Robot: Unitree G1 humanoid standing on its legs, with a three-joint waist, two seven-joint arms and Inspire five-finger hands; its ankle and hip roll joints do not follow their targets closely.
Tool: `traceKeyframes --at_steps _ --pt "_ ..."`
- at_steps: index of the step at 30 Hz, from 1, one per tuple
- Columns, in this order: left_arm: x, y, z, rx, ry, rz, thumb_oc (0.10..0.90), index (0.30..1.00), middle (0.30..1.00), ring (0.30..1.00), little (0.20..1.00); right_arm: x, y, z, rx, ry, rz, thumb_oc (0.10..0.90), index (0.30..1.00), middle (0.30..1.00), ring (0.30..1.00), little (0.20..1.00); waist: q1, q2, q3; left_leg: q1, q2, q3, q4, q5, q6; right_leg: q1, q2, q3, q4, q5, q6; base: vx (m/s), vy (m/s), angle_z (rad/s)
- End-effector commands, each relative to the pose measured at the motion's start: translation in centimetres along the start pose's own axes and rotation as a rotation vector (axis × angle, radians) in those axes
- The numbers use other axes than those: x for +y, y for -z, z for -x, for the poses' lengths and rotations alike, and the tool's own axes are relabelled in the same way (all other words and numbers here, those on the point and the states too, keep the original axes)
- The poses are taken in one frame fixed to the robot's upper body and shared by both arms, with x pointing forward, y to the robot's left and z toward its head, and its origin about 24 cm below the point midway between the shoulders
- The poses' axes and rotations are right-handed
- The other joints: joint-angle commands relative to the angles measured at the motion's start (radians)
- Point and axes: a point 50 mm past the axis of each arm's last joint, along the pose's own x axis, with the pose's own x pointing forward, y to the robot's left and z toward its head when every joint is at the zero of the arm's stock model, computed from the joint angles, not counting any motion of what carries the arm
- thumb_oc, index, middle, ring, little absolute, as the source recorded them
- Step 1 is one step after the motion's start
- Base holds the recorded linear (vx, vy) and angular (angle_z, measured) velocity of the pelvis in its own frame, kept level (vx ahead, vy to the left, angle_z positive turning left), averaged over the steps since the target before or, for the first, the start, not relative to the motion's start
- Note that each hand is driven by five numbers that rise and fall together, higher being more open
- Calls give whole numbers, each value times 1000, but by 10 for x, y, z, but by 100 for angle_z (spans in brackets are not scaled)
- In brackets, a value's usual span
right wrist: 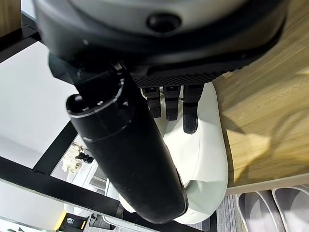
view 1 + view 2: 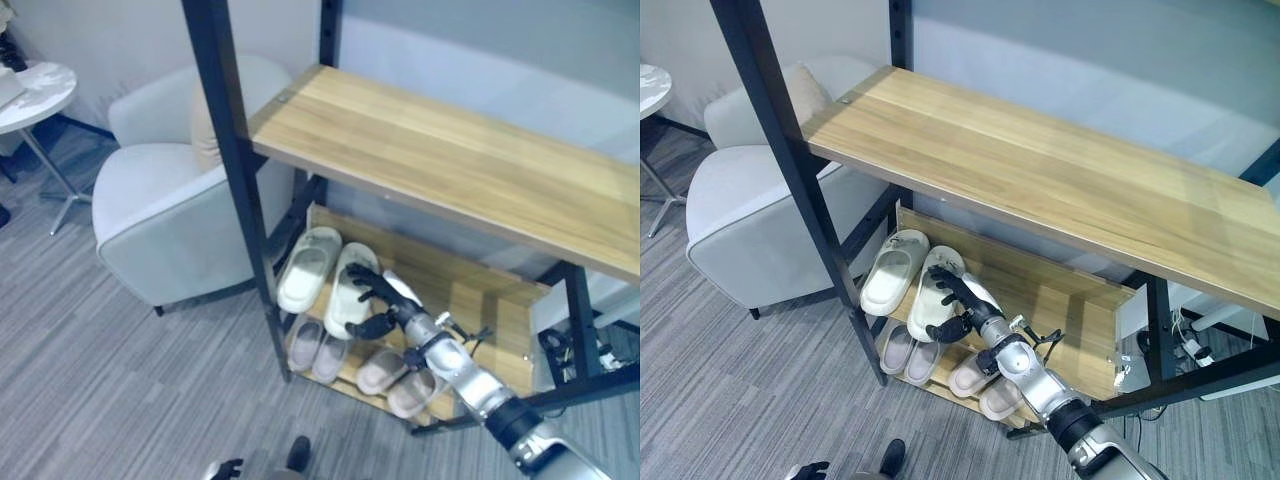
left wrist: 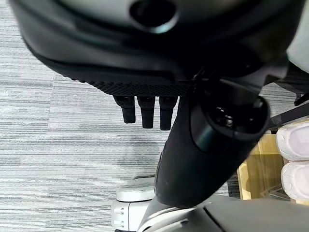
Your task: Arrange the slippers neatly on the shoe rack.
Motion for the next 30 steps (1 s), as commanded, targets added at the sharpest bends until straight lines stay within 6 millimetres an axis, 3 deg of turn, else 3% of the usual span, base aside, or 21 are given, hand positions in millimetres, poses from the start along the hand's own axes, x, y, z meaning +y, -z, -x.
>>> traceKeyframes --at_steps 1,10,18,24,30 --pt "-30 -6 3 -15 73 -47 800 900 900 900 900 -26 -31 -22 -112 121 7 800 900 900 900 900 34 14 6 81 46 59 -3 -93 -52 -38 -24 25 18 -5 62 0 0 0" --pt "-32 -2 5 1 71 -47 800 900 900 900 900 -25 -45 -37 -132 133 -49 800 900 900 900 900 48 16 2 82 43 58 -3 -91 -51 -35 -26 25 17 -4 61 0 0 0" --pt "-32 -4 4 -1 67 -41 800 900 900 900 900 -26 -61 -39 -196 119 -67 800 900 900 900 900 44 19 -3 85 41 61 -3 -92 -51 -34 -27 26 17 -3 61 0 0 0" --pt "-31 -5 3 4 60 -30 800 900 900 900 900 -36 -84 -28 -325 114 -107 800 900 900 900 900 29 25 -6 87 40 64 -3 -94 -50 -35 -29 30 18 -2 62 0 0 0" --pt "-30 -6 3 5 60 -14 800 900 900 900 900 -49 -113 2 -502 66 -114 800 900 900 900 900 3 33 -12 89 43 76 -3 -94 -52 -38 -29 37 21 -2 62 0 0 0"
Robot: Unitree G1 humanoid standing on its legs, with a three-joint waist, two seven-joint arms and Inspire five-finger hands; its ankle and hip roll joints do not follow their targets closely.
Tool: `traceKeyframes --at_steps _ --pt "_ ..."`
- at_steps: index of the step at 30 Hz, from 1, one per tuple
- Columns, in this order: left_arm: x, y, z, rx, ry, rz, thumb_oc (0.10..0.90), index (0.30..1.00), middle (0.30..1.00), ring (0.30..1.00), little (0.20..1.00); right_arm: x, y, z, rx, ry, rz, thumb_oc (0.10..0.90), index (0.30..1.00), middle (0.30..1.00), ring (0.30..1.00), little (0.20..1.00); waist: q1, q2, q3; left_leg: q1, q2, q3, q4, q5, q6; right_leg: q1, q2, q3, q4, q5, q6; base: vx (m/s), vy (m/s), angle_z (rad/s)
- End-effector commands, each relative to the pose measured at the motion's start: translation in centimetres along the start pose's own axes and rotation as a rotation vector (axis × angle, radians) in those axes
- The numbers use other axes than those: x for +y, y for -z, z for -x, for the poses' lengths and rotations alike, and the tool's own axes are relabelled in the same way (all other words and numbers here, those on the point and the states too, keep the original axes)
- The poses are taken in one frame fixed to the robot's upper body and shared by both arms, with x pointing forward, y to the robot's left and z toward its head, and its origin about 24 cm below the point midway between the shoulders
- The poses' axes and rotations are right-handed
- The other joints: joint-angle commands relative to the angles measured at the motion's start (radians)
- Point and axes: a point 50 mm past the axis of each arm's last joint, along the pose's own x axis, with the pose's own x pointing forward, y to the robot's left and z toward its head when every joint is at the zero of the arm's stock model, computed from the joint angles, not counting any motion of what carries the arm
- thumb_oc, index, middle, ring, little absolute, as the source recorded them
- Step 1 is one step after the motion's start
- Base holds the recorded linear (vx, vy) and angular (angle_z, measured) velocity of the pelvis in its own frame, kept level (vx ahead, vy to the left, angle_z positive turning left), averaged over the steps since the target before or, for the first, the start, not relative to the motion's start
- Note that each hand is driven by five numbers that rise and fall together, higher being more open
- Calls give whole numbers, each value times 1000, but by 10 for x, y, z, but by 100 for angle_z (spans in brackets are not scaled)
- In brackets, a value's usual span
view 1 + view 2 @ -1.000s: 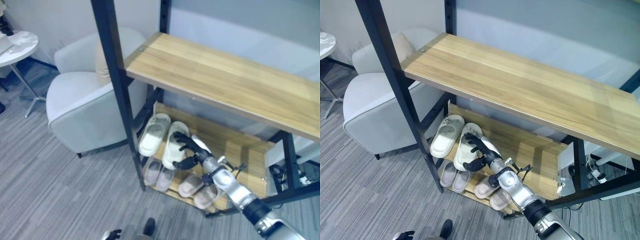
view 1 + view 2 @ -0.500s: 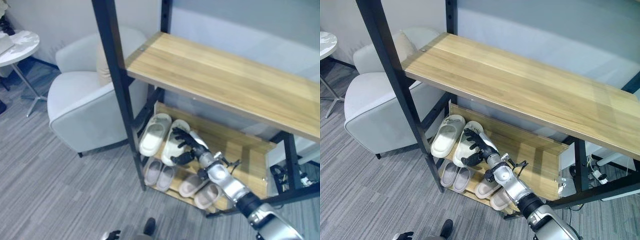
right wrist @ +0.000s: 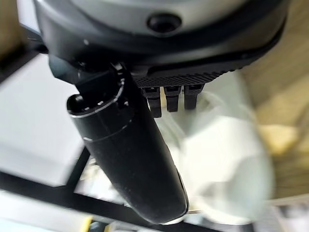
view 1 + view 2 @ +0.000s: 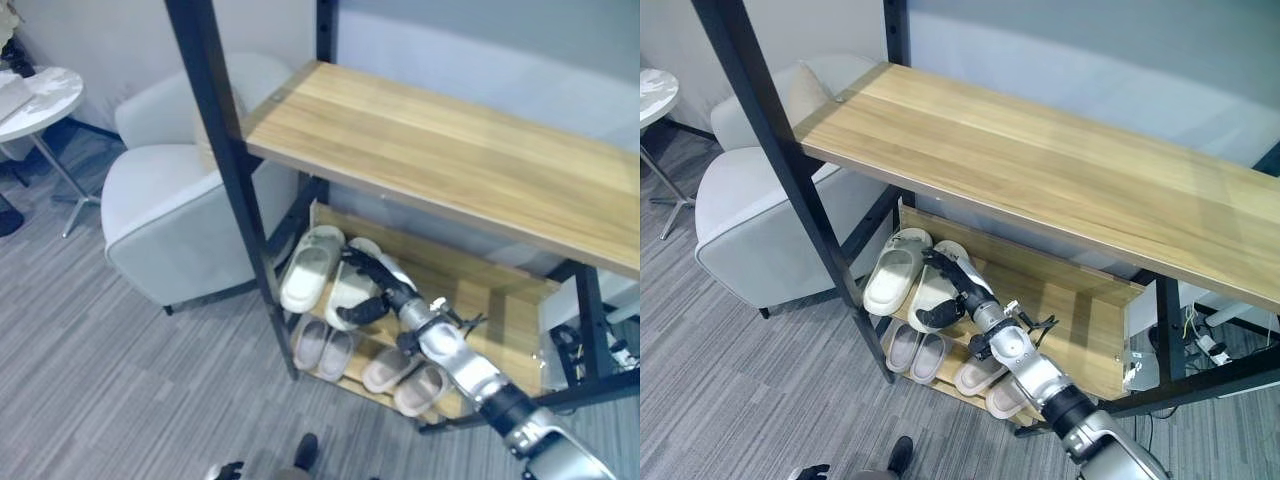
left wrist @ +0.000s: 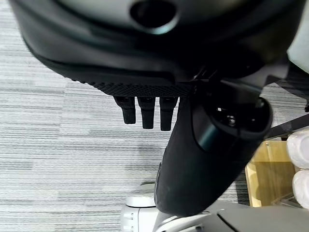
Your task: Arrange the slippers neatly on the shoe rack.
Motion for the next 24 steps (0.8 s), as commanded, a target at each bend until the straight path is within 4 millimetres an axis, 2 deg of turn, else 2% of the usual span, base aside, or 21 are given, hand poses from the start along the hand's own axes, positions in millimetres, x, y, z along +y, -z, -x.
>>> traceKeyframes --at_steps 1,6,9,12,13,14,19,24 --pt "-24 -8 2 -12 68 -26 800 900 900 900 900 -31 -70 3 -365 62 -53 800 900 900 900 900 3 -2 -23 92 45 75 -3 -97 -47 -35 -27 40 20 1 60 0 0 0" --pt "-25 -9 2 -12 80 -8 800 900 900 900 900 -36 -78 24 -417 25 -90 800 900 900 900 900 -23 7 -30 93 48 88 -3 -97 -49 -39 -26 50 19 5 62 0 0 0" --pt "-26 -11 2 -16 85 -1 800 900 900 900 900 -38 -73 34 -404 15 -73 800 900 900 900 900 -35 11 -34 93 49 92 -3 -96 -50 -39 -25 53 18 5 62 -3 -4 -2" --pt "-28 -13 2 -25 97 14 800 900 900 900 900 -41 -50 58 -302 15 -53 800 900 900 900 900 -63 21 -40 96 52 100 -3 -96 -52 -39 -23 58 18 5 63 -7 -32 -3" --pt "-30 -14 3 -31 114 13 800 900 900 900 900 -42 -40 73 -261 11 -72 800 900 900 900 900 -77 26 -44 98 53 102 -3 -97 -53 -40 -23 61 19 5 63 -3 -20 -4" --pt "-31 -14 3 -30 116 11 800 900 900 900 900 -42 -40 74 -258 12 -73 800 900 900 900 900 -75 27 -46 98 53 102 -3 -97 -53 -40 -23 61 19 5 63 -3 -18 -10" --pt "-35 -15 4 -42 151 0 800 900 900 900 900 -39 -12 108 -106 -8 -87 800 900 900 900 900 -112 41 -50 103 55 114 -3 -96 -53 -43 -22 73 21 7 65 -13 -32 -11" --pt "-41 -25 4 -71 183 -15 800 900 900 900 900 -28 12 127 26 -42 -47 800 900 900 900 900 -144 52 -50 112 59 132 -3 -99 -50 -46 -17 95 22 7 66 -17 -33 -14"
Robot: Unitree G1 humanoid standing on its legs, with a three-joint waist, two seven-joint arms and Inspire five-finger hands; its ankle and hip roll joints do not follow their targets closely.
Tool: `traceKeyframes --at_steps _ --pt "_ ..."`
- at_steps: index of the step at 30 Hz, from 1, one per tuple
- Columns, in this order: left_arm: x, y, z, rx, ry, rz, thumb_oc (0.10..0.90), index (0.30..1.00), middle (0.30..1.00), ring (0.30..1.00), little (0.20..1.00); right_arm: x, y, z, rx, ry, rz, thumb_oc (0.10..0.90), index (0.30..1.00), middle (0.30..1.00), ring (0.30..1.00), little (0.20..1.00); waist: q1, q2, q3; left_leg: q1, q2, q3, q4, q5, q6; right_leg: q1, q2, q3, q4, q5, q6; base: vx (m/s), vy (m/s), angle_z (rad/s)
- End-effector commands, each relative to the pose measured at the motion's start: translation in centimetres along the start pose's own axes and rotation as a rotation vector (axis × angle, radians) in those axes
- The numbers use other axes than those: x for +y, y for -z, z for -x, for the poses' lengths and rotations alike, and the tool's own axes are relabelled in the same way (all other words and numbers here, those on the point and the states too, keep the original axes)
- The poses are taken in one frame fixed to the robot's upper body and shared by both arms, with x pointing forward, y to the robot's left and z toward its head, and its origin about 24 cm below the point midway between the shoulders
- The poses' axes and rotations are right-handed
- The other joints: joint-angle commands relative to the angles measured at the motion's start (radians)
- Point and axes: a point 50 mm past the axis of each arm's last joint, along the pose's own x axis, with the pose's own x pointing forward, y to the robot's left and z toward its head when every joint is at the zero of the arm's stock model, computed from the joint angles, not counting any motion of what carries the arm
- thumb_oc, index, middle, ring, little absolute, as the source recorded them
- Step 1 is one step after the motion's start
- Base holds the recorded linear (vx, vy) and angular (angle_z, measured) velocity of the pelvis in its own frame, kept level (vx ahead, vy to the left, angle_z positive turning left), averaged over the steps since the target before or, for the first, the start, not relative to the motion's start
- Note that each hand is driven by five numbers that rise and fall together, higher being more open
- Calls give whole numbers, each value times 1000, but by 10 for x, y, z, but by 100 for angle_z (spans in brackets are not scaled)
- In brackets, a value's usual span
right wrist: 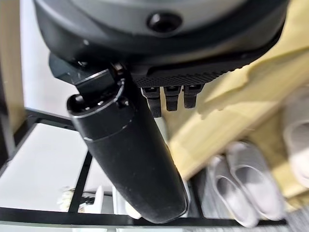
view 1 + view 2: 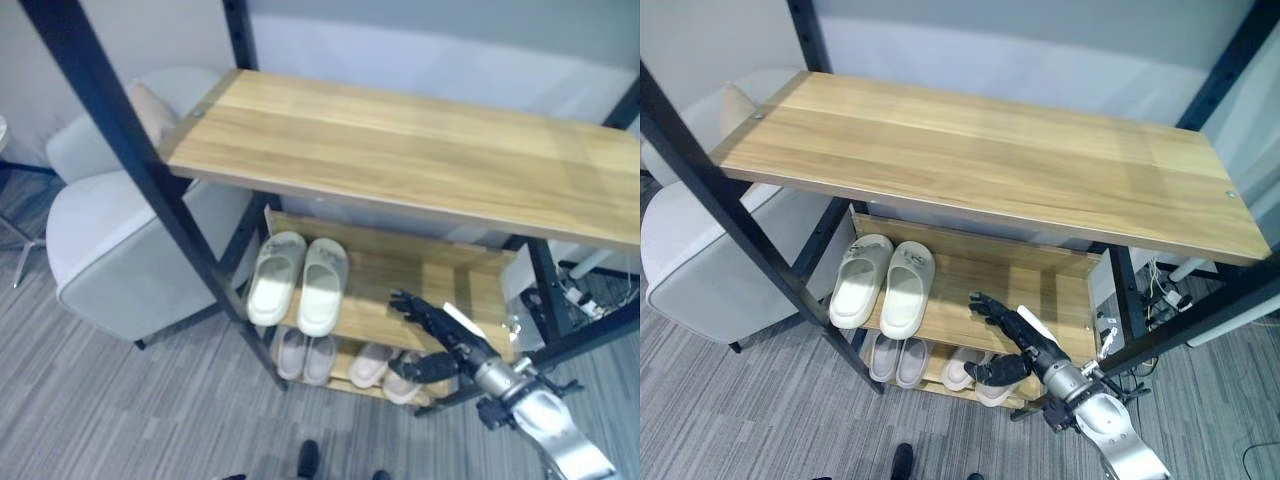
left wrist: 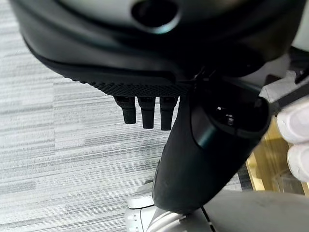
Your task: Arrange the slippers neatly on the shoe rack.
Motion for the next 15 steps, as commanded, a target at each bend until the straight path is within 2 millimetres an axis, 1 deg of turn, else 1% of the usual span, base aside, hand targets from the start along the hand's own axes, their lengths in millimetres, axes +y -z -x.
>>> traceKeyframes --at_steps 1,2,3,4,5,6,9,10,11,12,15 --pt "-35 -36 0 -97 125 -31 800 900 900 900 900 -8 -41 -5 -224 -8 112 800 900 900 900 900 0 10 -56 63 59 80 -3 -75 -51 -71 -7 45 27 16 55 -4 -37 -7" --pt "-34 -38 -1 -100 126 -37 800 900 900 900 900 -7 -38 -4 -208 -9 128 800 900 900 900 900 -7 12 -60 71 62 83 -3 -88 -52 -65 -4 51 23 7 56 0 -37 -7" --pt "-34 -41 -1 -105 128 -41 800 900 900 900 900 -6 -35 -3 -192 -13 140 800 900 900 900 900 -11 13 -60 73 64 87 -3 -89 -52 -64 -3 55 22 6 55 42 -33 -16" --pt "-34 -41 -1 -105 128 -41 800 900 900 900 900 -6 -35 -3 -192 -13 140 800 900 900 900 900 -10 13 -60 73 64 88 -3 -89 -52 -64 -3 56 22 6 55 -38 -19 -22" --pt "-34 -43 -1 -111 125 -47 800 900 900 900 900 -6 -33 -2 -184 -9 152 800 900 900 900 900 -16 13 -58 70 63 91 -3 -77 -51 -70 -3 60 24 14 54 -32 -25 -22" --pt "-33 -45 -2 -116 123 -52 800 900 900 900 900 -6 -29 -1 -163 -8 154 800 900 900 900 900 -20 13 -60 71 64 94 -3 -77 -51 -70 -2 64 24 13 53 -39 -48 -15" --pt "-31 -49 -2 -130 122 -72 800 900 900 900 900 -4 -7 -1 -58 -26 199 800 900 900 900 900 -29 13 -62 79 69 99 -3 -79 -51 -66 3 71 23 10 50 2 -50 -11" --pt "-31 -49 -2 -130 122 -72 800 900 900 900 900 -4 -7 -1 -58 -26 200 800 900 900 900 900 -29 13 -62 80 69 99 -3 -79 -51 -65 3 71 23 10 50 6 -44 -10" --pt "-31 -48 -2 -131 125 -81 800 900 900 900 900 -5 1 1 -9 -37 264 800 900 900 900 900 -30 12 -64 83 69 98 -3 -81 -52 -61 5 72 20 8 49 8 -38 -5" --pt "-31 -49 -2 -133 125 -87 800 900 900 900 900 -6 9 3 30 -40 280 800 900 900 900 900 -30 13 -64 84 71 98 -3 -81 -52 -59 5 73 19 6 49 5 -48 -1" --pt "-32 -48 -2 -132 134 -114 800 900 900 900 900 -6 32 10 136 -43 278 800 900 900 900 900 -33 12 -63 86 74 98 -3 -79 -54 -57 7 74 17 5 47 -2 -32 0"
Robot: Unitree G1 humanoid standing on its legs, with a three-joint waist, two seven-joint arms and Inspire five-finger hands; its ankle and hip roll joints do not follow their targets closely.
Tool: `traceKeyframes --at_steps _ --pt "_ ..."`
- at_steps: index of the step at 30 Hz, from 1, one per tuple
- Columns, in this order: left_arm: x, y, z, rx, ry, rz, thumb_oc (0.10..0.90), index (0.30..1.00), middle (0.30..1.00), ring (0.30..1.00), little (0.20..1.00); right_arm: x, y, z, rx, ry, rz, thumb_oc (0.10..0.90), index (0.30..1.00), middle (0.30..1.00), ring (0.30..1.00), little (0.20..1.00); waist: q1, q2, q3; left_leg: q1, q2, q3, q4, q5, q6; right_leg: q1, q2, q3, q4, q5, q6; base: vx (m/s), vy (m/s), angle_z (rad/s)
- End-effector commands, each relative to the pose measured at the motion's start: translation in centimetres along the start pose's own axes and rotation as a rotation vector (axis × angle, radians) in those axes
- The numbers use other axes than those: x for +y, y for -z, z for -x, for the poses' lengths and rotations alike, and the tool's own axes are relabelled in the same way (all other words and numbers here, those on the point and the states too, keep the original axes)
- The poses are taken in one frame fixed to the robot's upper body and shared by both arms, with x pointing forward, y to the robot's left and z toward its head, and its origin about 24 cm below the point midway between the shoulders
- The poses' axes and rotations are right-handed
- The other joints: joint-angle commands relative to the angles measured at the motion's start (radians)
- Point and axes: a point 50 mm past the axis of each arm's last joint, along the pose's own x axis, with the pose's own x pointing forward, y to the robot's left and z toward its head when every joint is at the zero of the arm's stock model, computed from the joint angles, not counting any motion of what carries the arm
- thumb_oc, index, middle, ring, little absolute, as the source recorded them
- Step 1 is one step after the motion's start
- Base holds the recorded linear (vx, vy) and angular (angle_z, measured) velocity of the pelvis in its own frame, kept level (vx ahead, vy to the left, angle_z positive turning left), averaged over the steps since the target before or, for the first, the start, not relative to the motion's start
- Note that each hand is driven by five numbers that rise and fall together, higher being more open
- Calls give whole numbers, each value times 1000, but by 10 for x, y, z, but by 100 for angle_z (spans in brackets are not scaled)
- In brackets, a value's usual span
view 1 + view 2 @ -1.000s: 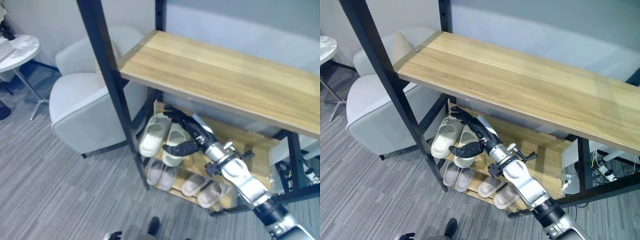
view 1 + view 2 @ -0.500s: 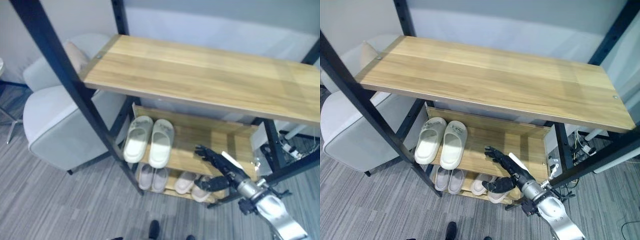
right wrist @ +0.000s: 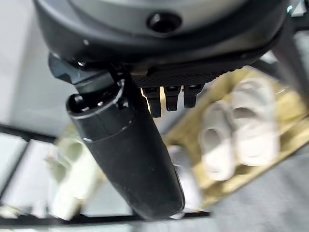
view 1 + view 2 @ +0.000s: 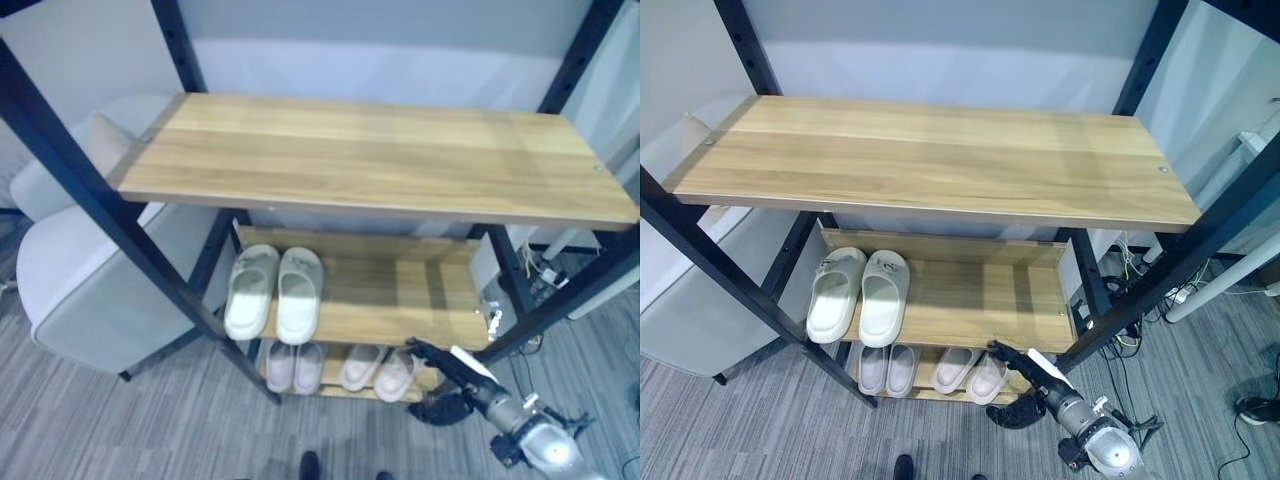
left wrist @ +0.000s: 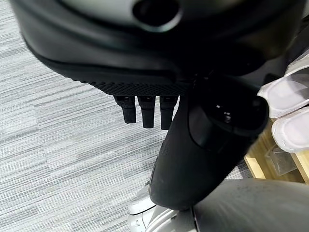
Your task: Arrange the slippers neatly on the shoe rack.
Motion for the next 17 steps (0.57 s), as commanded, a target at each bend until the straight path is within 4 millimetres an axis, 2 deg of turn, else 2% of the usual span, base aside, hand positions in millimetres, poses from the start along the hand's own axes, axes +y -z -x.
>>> traceKeyframes --at_steps 1,4,5,6,7,8,13,15,16,17 --pt "-25 -50 -2 -147 97 -40 800 900 900 900 900 -11 -17 -5 -96 22 111 800 900 900 900 900 10 -6 -58 53 54 57 -3 -71 -51 -69 -5 27 17 0 47 0 0 0" --pt "-25 -49 -1 -147 101 -54 800 900 900 900 900 -4 4 -4 0 9 125 800 900 900 900 900 12 -6 -60 59 58 55 -3 -83 -53 -59 -2 24 13 -10 47 18 -38 0" --pt "-25 -49 -1 -152 100 -68 800 900 900 900 900 1 17 -6 56 9 141 800 900 900 900 900 13 -8 -56 53 58 56 -3 -70 -52 -64 -3 23 14 -1 47 -55 -24 -1" --pt "-25 -49 -2 -152 99 -68 800 900 900 900 900 1 17 -6 54 9 141 800 900 900 900 900 13 -9 -56 53 58 56 -3 -70 -52 -64 -3 23 14 -1 47 -14 -30 -1" --pt "-25 -49 -1 -154 101 -74 800 900 900 900 900 5 25 -7 93 8 148 800 900 900 900 900 15 -7 -59 58 59 56 -3 -82 -53 -57 -1 24 11 -10 47 0 0 0" --pt "-24 -50 -2 -156 97 -78 800 900 900 900 900 9 31 -10 118 11 163 800 900 900 900 900 16 -10 -55 53 57 56 -3 -70 -51 -63 -2 23 13 0 46 31 -30 0" --pt "-23 -54 -2 -177 84 -116 800 900 900 900 900 38 65 -21 294 0 152 800 900 900 900 900 30 -8 -58 57 56 53 -3 -81 -48 -53 1 20 8 -9 46 7 -6 0" --pt "-21 -55 -2 -179 77 -122 800 900 900 900 900 44 69 -24 322 6 138 800 900 900 900 900 33 -9 -56 60 56 52 -3 -82 -48 -51 2 21 7 -9 46 0 -16 0" --pt "-20 -57 -2 -192 62 -127 800 900 900 900 900 59 81 -27 399 -11 142 800 900 900 900 900 41 -8 -57 61 55 50 -3 -83 -46 -47 2 18 6 -10 45 0 0 0" --pt "-19 -57 -2 -192 60 -127 800 900 900 900 900 60 81 -28 397 -11 142 800 900 900 900 900 41 -9 -56 62 55 50 -3 -83 -46 -47 2 18 6 -10 45 -1 -38 -2"
